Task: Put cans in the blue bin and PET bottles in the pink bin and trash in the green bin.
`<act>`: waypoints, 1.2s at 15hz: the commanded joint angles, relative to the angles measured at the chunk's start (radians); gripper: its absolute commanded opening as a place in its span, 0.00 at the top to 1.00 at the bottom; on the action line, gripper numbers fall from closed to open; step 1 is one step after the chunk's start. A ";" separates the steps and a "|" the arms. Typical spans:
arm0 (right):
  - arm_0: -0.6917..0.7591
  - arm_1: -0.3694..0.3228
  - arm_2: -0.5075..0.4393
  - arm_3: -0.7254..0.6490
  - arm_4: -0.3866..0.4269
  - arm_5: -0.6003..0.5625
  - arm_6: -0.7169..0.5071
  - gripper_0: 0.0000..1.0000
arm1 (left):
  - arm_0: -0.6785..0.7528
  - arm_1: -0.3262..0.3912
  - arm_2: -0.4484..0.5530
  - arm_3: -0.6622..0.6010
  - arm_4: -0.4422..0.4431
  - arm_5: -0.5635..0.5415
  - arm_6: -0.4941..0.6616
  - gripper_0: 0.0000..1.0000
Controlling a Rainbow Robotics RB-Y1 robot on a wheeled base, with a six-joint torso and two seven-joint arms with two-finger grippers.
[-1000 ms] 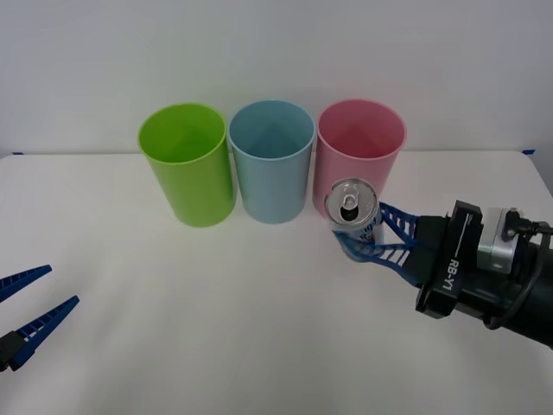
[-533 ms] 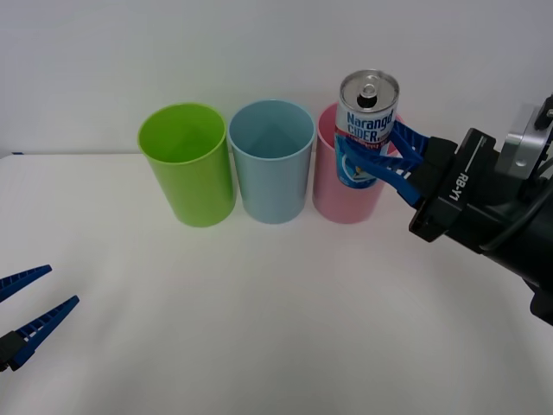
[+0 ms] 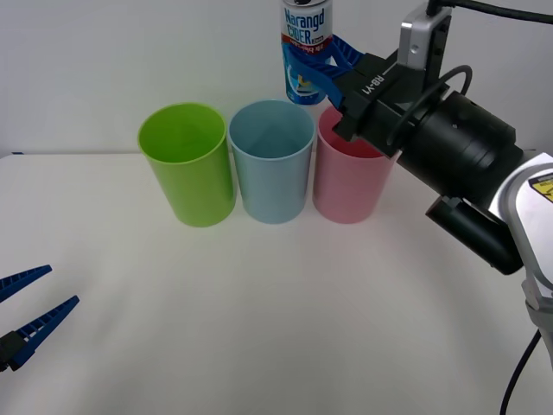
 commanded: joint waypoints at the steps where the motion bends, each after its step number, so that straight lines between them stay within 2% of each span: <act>1: -0.109 0.055 0.014 0.119 0.158 0.007 -0.083 1.00 | 0.000 0.000 0.000 0.000 0.000 0.000 0.000 0.21; 5: -0.204 0.099 0.066 0.283 0.345 0.007 -0.163 1.00 | 0.000 0.000 0.000 0.000 0.000 0.000 0.000 0.21; 10: -0.261 0.150 0.104 0.452 0.488 0.007 -0.171 1.00 | 0.000 0.000 0.000 0.000 0.000 0.000 0.000 0.21; 13: -0.272 0.170 0.112 0.516 0.540 0.007 -0.171 1.00 | 0.000 0.000 0.000 0.000 0.000 0.000 0.000 0.21; 18: -0.275 0.172 0.129 0.535 0.557 0.007 -0.171 1.00 | 0.000 0.000 0.000 0.000 0.000 0.000 0.000 0.21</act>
